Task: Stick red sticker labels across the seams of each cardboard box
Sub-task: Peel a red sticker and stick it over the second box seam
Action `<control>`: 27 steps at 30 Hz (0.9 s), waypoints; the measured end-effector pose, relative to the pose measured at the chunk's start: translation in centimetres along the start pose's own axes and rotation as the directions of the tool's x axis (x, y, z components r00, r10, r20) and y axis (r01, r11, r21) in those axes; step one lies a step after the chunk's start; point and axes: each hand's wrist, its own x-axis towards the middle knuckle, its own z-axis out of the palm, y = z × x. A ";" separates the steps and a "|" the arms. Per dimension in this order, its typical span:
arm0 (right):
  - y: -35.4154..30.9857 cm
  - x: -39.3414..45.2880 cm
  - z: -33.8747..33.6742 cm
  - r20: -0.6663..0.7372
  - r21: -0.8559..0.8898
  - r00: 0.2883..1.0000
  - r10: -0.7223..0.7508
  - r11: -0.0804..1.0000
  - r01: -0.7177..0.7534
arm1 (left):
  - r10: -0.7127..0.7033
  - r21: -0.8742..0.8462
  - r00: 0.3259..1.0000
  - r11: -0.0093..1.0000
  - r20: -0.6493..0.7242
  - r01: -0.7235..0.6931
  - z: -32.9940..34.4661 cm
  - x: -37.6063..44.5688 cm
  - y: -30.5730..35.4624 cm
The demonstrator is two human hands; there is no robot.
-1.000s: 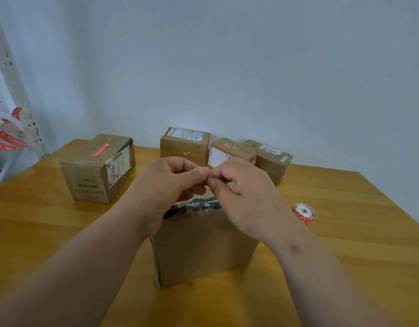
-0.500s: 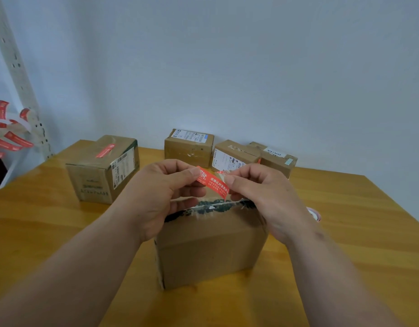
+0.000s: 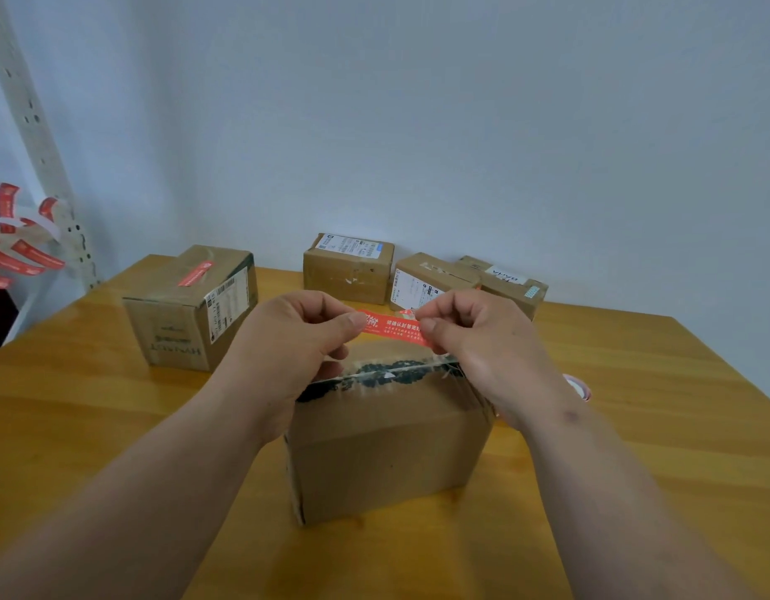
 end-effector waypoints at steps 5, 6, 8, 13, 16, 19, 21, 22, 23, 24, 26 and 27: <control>0.0 0.7 0.6 0.070 -0.107 0.998 -0.006 0.994 0.013 | 0.166 0.310 0.985 0.940 -0.057 -0.140 0.1 -0.5 -0.5; 0.1 0.8 0.8 0.087 -0.146 0.996 -0.018 0.989 0.030 | 0.222 0.432 0.974 0.884 -0.055 -0.177 0.1 -0.6 -0.6; 0.2 0.9 1.0 0.099 -0.206 0.994 -0.037 0.977 0.056 | 0.307 0.654 0.951 0.723 -0.018 -0.221 0.3 -1.0 -0.6; 0.8 1.2 1.8 0.135 -0.315 0.990 -0.047 0.945 0.088 | 0.298 0.821 0.953 0.528 0.062 -0.218 0.5 -1.0 -0.9; 1.1 1.2 2.2 0.146 -0.355 0.987 -0.060 0.929 0.109 | 0.244 0.833 0.966 0.513 0.089 -0.207 0.5 -0.6 -1.1; 1.3 1.3 2.3 0.146 -0.371 0.987 -0.070 0.921 0.120 | 0.177 0.822 0.979 0.539 0.103 -0.184 0.5 -0.1 -1.1; 1.4 1.3 2.3 0.151 -0.367 0.986 -0.073 0.922 0.124 | 0.143 0.813 0.984 0.557 0.107 -0.169 0.5 0.2 -1.1; 1.4 1.3 2.2 0.151 -0.366 0.986 -0.076 0.922 0.127 | 0.129 0.811 0.986 0.562 0.110 -0.164 0.5 0.4 -1.1; 1.4 1.3 2.2 0.151 -0.368 0.985 -0.079 0.921 0.130 | 0.115 0.811 0.987 0.563 0.116 -0.160 0.5 0.6 -1.1; 1.4 1.4 2.3 0.150 -0.373 0.985 -0.082 0.918 0.134 | 0.101 0.812 0.987 0.561 0.122 -0.158 0.5 0.7 -1.1; 1.5 1.3 2.3 0.150 -0.389 0.985 -0.090 0.910 0.143 | 0.083 0.821 0.988 0.550 0.132 -0.156 0.5 0.8 -1.0; 1.5 1.3 2.4 0.150 -0.395 0.984 -0.097 0.906 0.149 | 0.078 0.824 0.988 0.545 0.132 -0.154 0.5 0.9 -1.0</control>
